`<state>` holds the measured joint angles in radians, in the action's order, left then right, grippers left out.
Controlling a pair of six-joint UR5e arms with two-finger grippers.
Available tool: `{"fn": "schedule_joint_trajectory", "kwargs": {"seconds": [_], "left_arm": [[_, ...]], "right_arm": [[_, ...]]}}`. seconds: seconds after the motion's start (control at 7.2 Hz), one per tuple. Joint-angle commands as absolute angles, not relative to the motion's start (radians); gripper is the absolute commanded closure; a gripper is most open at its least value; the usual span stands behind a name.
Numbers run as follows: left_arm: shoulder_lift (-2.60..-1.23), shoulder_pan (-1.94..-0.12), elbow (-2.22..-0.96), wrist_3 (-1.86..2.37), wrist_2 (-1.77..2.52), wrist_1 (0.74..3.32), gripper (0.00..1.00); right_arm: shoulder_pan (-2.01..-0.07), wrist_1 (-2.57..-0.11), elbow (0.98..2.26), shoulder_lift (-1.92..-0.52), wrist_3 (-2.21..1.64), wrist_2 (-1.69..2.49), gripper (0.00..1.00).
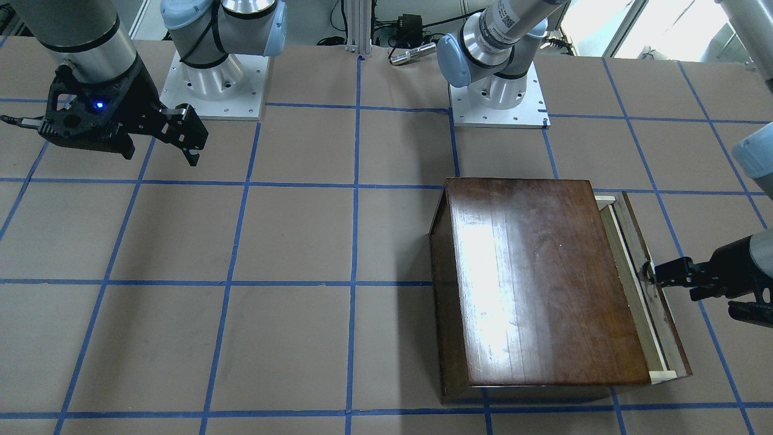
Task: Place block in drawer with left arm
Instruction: 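Keep pulling the drawer farther open with the left gripper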
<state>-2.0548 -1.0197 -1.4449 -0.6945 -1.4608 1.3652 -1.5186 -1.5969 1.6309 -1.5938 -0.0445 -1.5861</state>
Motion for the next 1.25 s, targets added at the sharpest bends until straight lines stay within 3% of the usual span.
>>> {"fn": "schedule_joint_trajectory", "kwargs": {"seconds": [0.0,1.11], "left_arm": [[-2.057,-0.997,-1.445,-0.698,-1.463,1.364,0.0],[-2.075,-0.98,-1.422,-0.753,-1.465,1.362,0.0]], "right_arm": [[-1.519,-1.597,1.631,-1.594,-0.044,-1.586,0.0],[-1.519,-1.597,1.631,-1.594,-0.044,-1.586,0.0]]}}
